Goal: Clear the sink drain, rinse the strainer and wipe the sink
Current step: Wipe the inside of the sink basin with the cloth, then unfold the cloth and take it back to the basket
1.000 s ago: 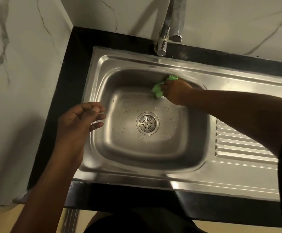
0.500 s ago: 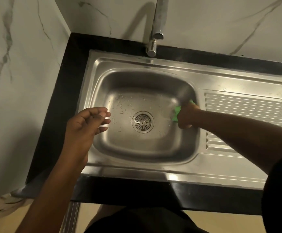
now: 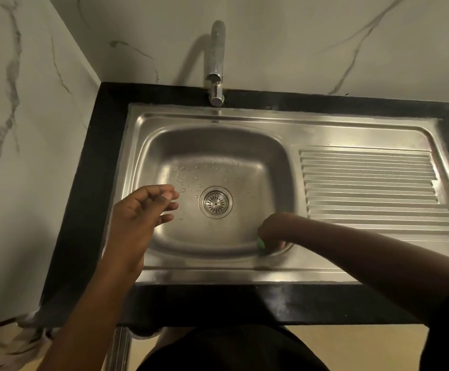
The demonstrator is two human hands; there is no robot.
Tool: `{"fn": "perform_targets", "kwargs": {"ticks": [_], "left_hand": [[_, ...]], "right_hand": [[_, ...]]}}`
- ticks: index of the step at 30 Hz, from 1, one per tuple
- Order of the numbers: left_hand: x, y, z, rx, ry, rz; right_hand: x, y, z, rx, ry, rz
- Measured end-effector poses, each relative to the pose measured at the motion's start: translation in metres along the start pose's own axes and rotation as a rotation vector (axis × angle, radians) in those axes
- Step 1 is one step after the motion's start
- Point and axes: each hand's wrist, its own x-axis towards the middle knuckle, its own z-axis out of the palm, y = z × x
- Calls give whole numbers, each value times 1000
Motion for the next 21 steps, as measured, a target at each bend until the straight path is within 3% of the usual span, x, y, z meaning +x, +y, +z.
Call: {"fn": "perform_targets", "kwargs": {"ticks": [4,7,12,14,17,21], "left_hand": [[-11,-6,15,7,-22,-19],[-18,-11,28,10,-22,-37],[-32,-17,52,8,-38,-83],[-38,-20,62,23,-67,-124],[-45,-24,74,29,-154,-219],[-51,-26,82,9,-290,-261]], "right_hand": [[-26,10,-15,272,70,-61],[-49,31,-15,559,134,-233],[-79,46,14,1577,306,-435],[-86,33,24,1787,397,-540],[-90,7,26,1910,595,-611],[-96,-31,31,1647,889,-559]]}}
